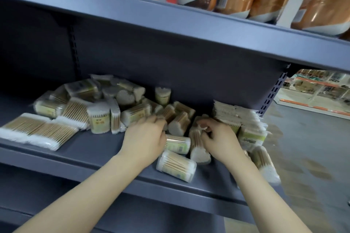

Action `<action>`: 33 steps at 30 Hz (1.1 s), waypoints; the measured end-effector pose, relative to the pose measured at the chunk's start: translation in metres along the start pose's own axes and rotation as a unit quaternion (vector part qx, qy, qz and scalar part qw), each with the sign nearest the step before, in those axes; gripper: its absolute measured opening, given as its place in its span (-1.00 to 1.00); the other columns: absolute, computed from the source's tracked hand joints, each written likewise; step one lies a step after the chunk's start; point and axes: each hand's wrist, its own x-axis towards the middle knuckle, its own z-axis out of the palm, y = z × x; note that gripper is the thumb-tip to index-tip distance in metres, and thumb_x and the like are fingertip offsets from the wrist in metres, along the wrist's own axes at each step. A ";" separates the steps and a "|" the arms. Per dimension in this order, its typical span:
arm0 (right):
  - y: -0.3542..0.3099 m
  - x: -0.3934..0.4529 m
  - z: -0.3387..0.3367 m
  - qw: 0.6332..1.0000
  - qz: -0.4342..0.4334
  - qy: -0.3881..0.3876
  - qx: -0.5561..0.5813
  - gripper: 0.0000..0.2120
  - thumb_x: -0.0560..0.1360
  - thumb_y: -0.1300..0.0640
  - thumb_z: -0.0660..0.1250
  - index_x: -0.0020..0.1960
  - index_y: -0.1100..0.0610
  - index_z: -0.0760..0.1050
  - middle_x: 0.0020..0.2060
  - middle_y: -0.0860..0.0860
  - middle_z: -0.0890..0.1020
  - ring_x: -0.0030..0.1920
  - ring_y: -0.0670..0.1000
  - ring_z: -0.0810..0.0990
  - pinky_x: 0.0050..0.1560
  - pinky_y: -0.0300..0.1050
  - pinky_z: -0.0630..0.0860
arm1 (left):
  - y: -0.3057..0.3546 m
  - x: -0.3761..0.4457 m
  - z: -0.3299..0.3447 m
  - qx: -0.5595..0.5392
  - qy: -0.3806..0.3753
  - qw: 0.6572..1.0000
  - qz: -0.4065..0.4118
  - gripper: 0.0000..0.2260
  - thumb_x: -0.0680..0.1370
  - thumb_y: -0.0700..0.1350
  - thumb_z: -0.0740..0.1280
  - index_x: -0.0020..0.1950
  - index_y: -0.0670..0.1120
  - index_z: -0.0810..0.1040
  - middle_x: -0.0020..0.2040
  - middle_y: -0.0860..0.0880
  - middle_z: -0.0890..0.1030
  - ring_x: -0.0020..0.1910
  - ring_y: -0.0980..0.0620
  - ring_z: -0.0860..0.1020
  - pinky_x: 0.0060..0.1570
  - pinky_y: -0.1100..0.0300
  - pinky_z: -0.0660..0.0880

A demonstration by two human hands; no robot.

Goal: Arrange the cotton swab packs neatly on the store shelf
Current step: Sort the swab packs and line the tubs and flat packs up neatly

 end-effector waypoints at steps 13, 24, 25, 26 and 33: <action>-0.007 0.034 0.021 0.999 0.016 -0.044 -0.012 -0.71 0.47 0.25 0.20 0.15 0.09 0.52 0.03 0.07 0.62 0.06 0.07 0.55 0.01 -0.05 0.49 | -0.032 -0.004 0.008 -0.036 -0.093 0.995 -0.018 -0.76 0.51 -0.01 0.21 -0.02 -0.03 0.65 -0.04 0.00 0.60 -0.06 -0.08 0.54 -0.19 0.10 0.44; -0.029 0.060 0.032 0.996 -0.032 -0.081 0.029 -0.73 0.49 0.22 0.21 0.14 0.04 0.52 0.01 -0.03 0.60 0.04 0.00 0.54 -0.02 -0.17 0.41 | -0.058 -0.002 0.001 -0.010 -0.005 0.997 -0.081 -0.72 0.38 -0.02 0.14 -0.23 -0.04 0.64 -0.30 0.01 0.60 -0.36 -0.04 0.57 -0.53 0.18 0.46; -0.034 0.062 0.034 0.995 -0.036 -0.086 0.028 -0.73 0.48 0.22 0.21 0.13 0.04 0.52 0.01 -0.02 0.60 0.04 0.01 0.54 -0.06 -0.18 0.39 | -0.061 -0.004 0.000 -0.009 0.010 0.996 -0.086 -0.71 0.38 -0.03 0.12 -0.25 -0.06 0.63 -0.31 0.00 0.58 -0.37 -0.06 0.56 -0.52 0.17 0.45; -0.038 0.064 0.037 0.995 -0.041 -0.087 0.030 -0.73 0.47 0.21 0.22 0.13 0.03 0.53 -0.01 -0.02 0.61 0.03 0.00 0.54 -0.10 -0.21 0.36 | -0.066 -0.006 -0.001 -0.008 0.024 0.995 -0.091 -0.70 0.38 -0.04 0.12 -0.26 -0.08 0.62 -0.32 -0.02 0.57 -0.37 -0.07 0.54 -0.51 0.15 0.44; -0.090 0.077 0.065 0.989 -0.094 -0.095 0.062 -0.73 0.49 0.10 0.28 0.18 -0.01 0.51 0.05 -0.03 0.62 0.08 -0.02 0.55 -0.09 -0.28 0.31 | -0.109 -0.026 -0.016 0.040 0.053 0.988 -0.140 -0.70 0.36 -0.04 0.12 -0.19 -0.12 0.62 -0.26 -0.09 0.54 -0.31 -0.17 0.50 -0.33 0.12 0.39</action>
